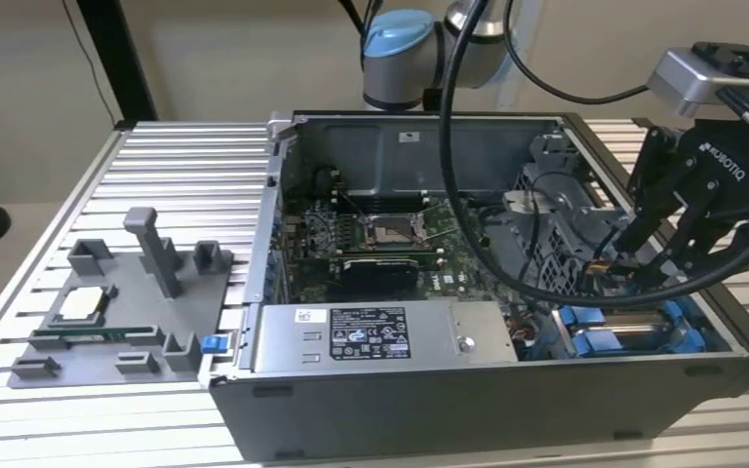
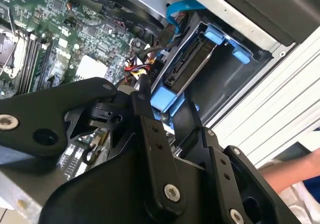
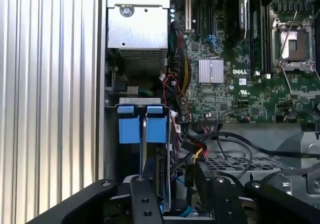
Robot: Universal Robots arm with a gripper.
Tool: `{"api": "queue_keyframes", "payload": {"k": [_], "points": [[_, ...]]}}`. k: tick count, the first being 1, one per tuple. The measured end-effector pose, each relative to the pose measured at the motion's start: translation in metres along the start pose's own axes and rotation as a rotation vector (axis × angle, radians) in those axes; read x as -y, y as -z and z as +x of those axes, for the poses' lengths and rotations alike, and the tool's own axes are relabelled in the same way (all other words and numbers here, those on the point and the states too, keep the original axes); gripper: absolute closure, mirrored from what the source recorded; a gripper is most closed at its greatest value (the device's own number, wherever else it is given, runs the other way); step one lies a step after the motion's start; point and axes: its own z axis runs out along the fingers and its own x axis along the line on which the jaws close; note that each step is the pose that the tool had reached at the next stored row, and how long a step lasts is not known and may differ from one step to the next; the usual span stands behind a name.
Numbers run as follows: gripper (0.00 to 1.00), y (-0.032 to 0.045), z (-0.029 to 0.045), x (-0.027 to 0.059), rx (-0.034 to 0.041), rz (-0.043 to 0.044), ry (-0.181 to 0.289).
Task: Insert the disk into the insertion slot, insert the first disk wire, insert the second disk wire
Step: 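Insert the first disk wire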
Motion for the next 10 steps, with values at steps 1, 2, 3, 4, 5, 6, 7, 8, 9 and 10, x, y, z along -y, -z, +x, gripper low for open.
{"api": "queue_keyframes", "payload": {"k": [1,2,3,4,5,6,7,8,9,10], "points": [[0.00,0.0000,0.0001,0.0000,0.0000,-0.0002,0.000],[0.00,0.0000,0.0001,0.0001,0.0001,-0.0005,0.000],[0.00,0.0000,0.0000,0.0001,0.0000,-0.0006,0.000],[0.00,0.0000,0.0001,0.0006,0.0000,-0.0007,0.000],[0.00,0.0001,0.0001,0.0016,0.0000,-0.0012,0.000],[0.00,0.0002,0.0000,0.0025,-0.0001,-0.0017,0.000],[0.00,0.0002,-0.0001,0.0033,0.0000,-0.0019,0.000],[0.00,0.0002,-0.0002,0.0043,0.0001,-0.0021,0.000],[0.00,0.0002,-0.0002,0.0053,0.0000,-0.0023,0.000],[0.00,0.0002,-0.0003,0.0065,0.0000,-0.0026,0.000]]}}
